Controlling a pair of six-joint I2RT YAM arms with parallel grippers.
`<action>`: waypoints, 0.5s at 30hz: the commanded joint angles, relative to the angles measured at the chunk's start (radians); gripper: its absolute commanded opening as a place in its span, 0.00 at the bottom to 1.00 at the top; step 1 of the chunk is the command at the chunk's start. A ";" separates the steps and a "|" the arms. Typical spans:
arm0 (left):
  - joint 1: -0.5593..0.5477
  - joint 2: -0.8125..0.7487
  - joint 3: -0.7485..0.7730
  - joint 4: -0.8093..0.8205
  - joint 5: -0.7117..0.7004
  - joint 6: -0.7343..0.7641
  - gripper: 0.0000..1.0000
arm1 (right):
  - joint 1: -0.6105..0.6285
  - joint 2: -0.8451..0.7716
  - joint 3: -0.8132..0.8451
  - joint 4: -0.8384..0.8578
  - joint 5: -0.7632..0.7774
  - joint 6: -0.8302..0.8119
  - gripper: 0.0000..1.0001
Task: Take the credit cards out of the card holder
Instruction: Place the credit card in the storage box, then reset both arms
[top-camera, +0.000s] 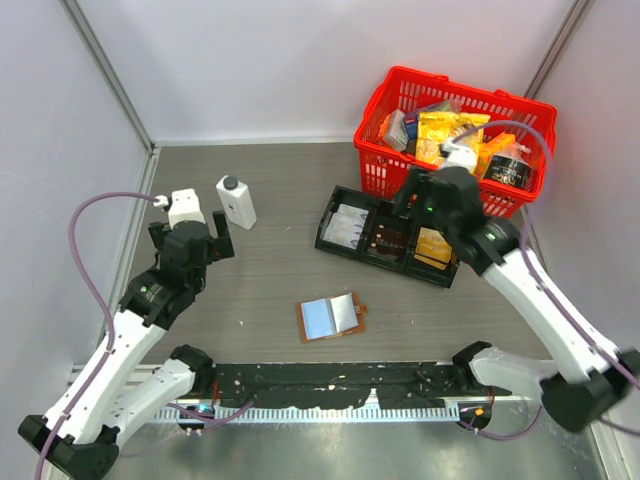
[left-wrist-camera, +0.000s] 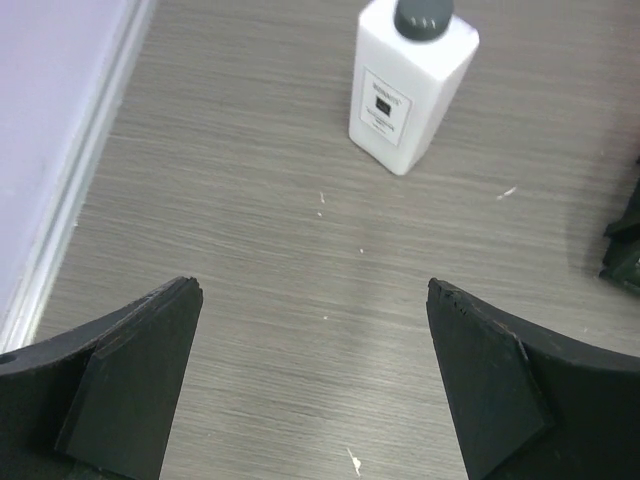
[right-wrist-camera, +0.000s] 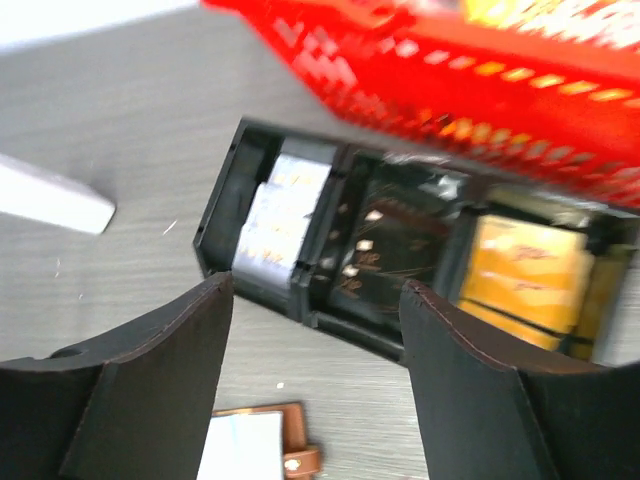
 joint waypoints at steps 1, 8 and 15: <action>0.007 -0.049 0.150 -0.098 -0.115 -0.020 1.00 | -0.003 -0.244 -0.047 -0.085 0.310 -0.163 0.74; 0.007 -0.262 0.157 -0.114 -0.236 -0.049 1.00 | -0.003 -0.686 -0.118 -0.123 0.523 -0.286 0.80; 0.007 -0.529 0.037 -0.075 -0.227 -0.063 1.00 | -0.003 -0.973 -0.219 -0.111 0.604 -0.346 0.80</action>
